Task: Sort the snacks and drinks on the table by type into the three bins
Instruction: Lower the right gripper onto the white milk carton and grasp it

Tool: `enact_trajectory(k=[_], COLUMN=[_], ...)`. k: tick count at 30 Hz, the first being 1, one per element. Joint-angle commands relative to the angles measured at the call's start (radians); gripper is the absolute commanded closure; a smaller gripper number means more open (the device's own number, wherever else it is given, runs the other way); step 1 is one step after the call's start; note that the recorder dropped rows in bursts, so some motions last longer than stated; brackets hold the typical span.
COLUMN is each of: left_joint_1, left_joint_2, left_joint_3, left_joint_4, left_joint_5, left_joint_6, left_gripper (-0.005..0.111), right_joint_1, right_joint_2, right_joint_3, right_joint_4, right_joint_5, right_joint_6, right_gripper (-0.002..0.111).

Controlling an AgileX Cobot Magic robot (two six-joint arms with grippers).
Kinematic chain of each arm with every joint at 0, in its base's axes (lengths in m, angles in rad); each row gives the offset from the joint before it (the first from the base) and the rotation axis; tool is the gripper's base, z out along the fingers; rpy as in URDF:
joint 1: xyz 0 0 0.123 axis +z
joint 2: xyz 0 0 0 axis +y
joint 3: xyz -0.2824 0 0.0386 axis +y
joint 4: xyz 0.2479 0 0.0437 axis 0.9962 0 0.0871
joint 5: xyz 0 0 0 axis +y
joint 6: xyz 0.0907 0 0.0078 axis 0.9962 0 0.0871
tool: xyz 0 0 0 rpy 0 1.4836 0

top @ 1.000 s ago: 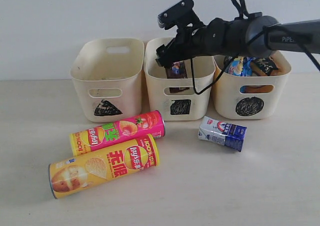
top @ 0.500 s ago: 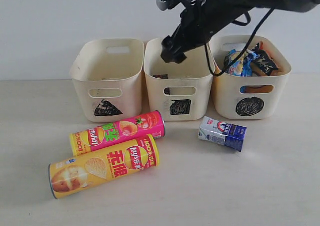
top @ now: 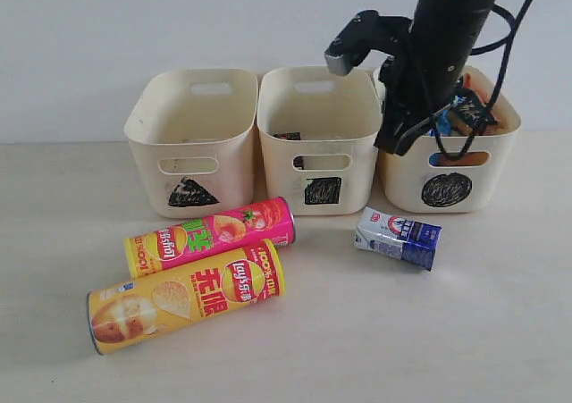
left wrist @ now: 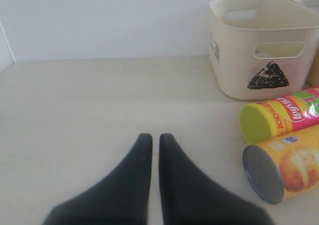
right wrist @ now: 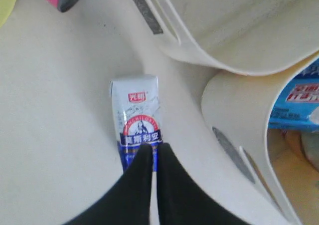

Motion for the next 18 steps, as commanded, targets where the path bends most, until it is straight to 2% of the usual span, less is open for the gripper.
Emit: enact_trajectory(k=[1,2,4,5,7,8,12,18], left_joint_1=[-0.001,-0.001,-0.001,-0.001,-0.001,-0.001,-0.001,-0.001], left_joint_2=[-0.003,-0.003,-0.003,-0.003,-0.003,-0.003,-0.003,-0.003], left_joint_3=[-0.003,-0.003,-0.003,-0.003,-0.003,-0.003,-0.003,-0.003], left_joint_4=[-0.004,-0.004,-0.004,-0.004,-0.004,-0.004,-0.004,-0.004], left_joint_5=[-0.008,-0.008,-0.008,-0.008,-0.008,-0.008,-0.008,-0.008], left_joint_6=[0.001,0.001,0.001,0.001,0.001,0.001,0.001,0.001], left_gripper=[0.102,0.102,0.102,0.102,0.102,0.102,0.102,0.102], right_joint_1=[-0.09,-0.09,-0.09,-0.09,-0.09,-0.09,-0.09,-0.09], right_joint_2=[-0.014,-0.012,0.001,0.01,0.022,0.026,0.064,0.118], right_joint_3=[-0.002,0.0,0.013,0.026,0.056,0.065,0.085,0.085], right_joint_4=[0.226,0.255,0.26,0.252,0.246,0.241,0.164,0.143], right_joint_5=[0.053,0.053,0.053,0.053,0.053,0.053,0.032,-0.015], right_joint_6=[-0.079,-0.111,-0.139,-0.139,-0.146,-0.161,-0.143,-0.123], right_gripper=[0.106,0.102,0.076,0.054,0.017,0.014,0.02,0.02])
